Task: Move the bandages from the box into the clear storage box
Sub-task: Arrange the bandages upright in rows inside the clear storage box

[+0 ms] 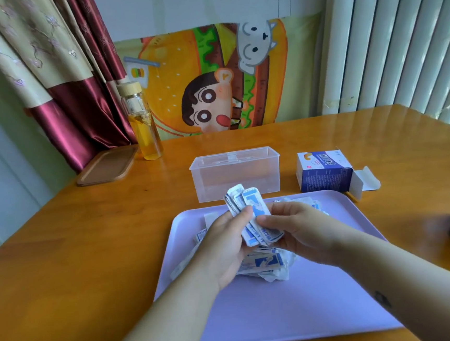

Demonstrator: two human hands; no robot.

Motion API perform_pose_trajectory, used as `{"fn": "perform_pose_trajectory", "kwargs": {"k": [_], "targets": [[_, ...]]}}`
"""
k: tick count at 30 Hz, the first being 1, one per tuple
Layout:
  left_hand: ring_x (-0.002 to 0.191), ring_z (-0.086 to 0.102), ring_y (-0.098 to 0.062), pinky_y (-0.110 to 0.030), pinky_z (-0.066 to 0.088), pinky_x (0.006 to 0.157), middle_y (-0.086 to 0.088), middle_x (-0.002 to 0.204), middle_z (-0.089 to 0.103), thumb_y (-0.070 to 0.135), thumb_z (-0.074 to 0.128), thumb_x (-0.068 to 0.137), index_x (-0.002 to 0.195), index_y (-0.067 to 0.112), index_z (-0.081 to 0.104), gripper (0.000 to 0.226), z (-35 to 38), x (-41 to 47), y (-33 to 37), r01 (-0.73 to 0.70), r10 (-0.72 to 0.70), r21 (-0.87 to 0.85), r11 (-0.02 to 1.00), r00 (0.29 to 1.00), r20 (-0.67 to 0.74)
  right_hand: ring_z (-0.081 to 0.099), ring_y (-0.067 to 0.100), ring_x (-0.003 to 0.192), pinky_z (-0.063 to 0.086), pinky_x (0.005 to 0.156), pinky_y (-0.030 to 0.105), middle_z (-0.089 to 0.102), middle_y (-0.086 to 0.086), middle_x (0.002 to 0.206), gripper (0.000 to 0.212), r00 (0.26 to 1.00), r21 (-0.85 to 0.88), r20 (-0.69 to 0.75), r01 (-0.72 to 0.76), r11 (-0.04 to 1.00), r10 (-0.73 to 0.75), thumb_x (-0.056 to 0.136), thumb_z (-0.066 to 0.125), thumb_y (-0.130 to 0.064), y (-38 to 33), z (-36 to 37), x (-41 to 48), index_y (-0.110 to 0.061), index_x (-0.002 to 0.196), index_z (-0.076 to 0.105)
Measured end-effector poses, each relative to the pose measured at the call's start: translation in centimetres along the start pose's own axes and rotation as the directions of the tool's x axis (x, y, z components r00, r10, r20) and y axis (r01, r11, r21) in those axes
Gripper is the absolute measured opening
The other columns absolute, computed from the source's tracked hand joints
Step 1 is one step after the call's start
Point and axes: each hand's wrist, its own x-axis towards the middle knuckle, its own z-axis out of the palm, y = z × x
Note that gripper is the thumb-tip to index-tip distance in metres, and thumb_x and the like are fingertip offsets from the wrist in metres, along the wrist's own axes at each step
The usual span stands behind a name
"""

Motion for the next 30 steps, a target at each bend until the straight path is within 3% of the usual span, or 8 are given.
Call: {"fn": "perform_pose_trajectory", "kwargs": {"k": [2,5,8,12,16,19,24,30], "targets": [[0.1,0.067,-0.03,-0.039,0.057,0.082,-0.018,0.112,0.068,0.017,0.042,0.1,0.12,0.005,0.059,0.029,0.1,0.2,-0.5,-0.004,0.001,-0.092,0.996,1.0,-0.031,0.065,0.022,0.085,0.057,0.077,0.029,0.068,0.015,0.096,0.019,0.996,-0.069,-0.078,0.027,0.997,-0.033,0.09,0.054,-0.003,0.3,-0.1,0.0,0.003,0.106,0.061],[0.1,0.066,-0.033,-0.044,0.057,0.078,-0.017,0.111,0.069,0.016,0.044,0.099,0.121,0.008,0.059,0.027,0.0,0.3,-1.0,-0.035,0.029,-0.08,0.996,0.996,-0.079,0.065,0.021,0.079,0.057,0.075,0.031,0.068,0.013,0.09,0.01,0.982,-0.146,-0.173,0.043,0.988,-0.069,0.087,0.061,-0.005,0.4,-0.5,-0.2,-0.001,0.096,0.062],[0.09,0.069,-0.03,-0.04,0.059,0.068,-0.016,0.105,0.071,0.012,0.049,0.096,0.113,0.011,0.062,0.022,0.0,0.3,-1.0,-0.078,0.066,-0.087,0.993,0.988,-0.137,0.061,0.019,0.074,0.052,0.068,0.026,0.067,0.011,0.087,0.006,0.975,-0.22,-0.209,0.024,0.975,-0.071,0.085,0.065,-0.009,0.4,-0.7,-0.4,-0.012,0.083,0.06],[0.08,0.072,-0.024,-0.034,0.057,0.06,-0.01,0.096,0.074,0.012,0.057,0.092,0.105,0.015,0.067,0.017,0.2,0.2,-1.0,-0.083,0.072,-0.06,0.995,0.983,-0.169,0.056,0.017,0.072,0.047,0.06,0.021,0.065,0.008,0.082,0.009,0.972,-0.251,-0.216,0.038,0.967,-0.095,0.083,0.068,-0.016,0.8,-0.6,-0.4,-0.011,0.083,0.061],[0.09,0.07,-0.03,-0.048,0.057,0.078,-0.012,0.102,0.073,0.014,0.058,0.092,0.112,0.015,0.065,0.022,0.4,0.2,-1.1,-0.056,0.049,-0.056,0.997,0.991,-0.123,0.062,0.016,0.064,0.051,0.059,0.022,0.066,0.011,0.076,0.011,0.975,-0.164,-0.202,0.063,0.984,-0.096,0.084,0.066,-0.011,0.8,-0.5,-0.2,-0.004,0.079,0.06],[0.095,0.069,-0.031,-0.049,0.055,0.083,-0.013,0.105,0.072,0.014,0.051,0.096,0.115,0.013,0.063,0.023,0.2,0.1,-1.0,-0.04,0.034,-0.086,0.996,0.997,-0.07,0.063,0.016,0.063,0.051,0.055,0.02,0.067,0.015,0.08,0.01,0.978,-0.092,-0.197,0.047,0.995,-0.065,0.087,0.061,-0.008,0.9,-0.6,-0.3,-0.001,0.081,0.061],[0.101,0.067,-0.03,-0.038,0.056,0.081,-0.014,0.109,0.07,0.005,0.05,0.094,0.117,0.009,0.063,0.027,-0.4,0.2,-1.2,-0.095,0.09,-0.05,0.994,0.992,-0.091,0.068,0.015,0.065,0.054,0.059,0.023,0.072,0.01,0.078,0.018,0.982,0.055,-0.185,0.047,0.997,-0.036,0.091,0.054,-0.006,0.9,-0.8,-0.6,-0.005,0.079,0.067],[0.091,0.07,-0.031,-0.042,0.058,0.077,-0.015,0.1,0.072,0.018,0.055,0.093,0.106,0.011,0.066,0.019,-0.3,0.1,-1.2,-0.065,0.063,-0.031,0.997,0.996,-0.067,0.068,0.02,0.072,0.054,0.064,0.027,0.071,0.013,0.085,0.011,0.972,-0.046,-0.22,0.07,0.996,-0.078,0.089,0.059,-0.007,1.2,-0.3,-0.5,-0.006,0.08,0.064]]}}
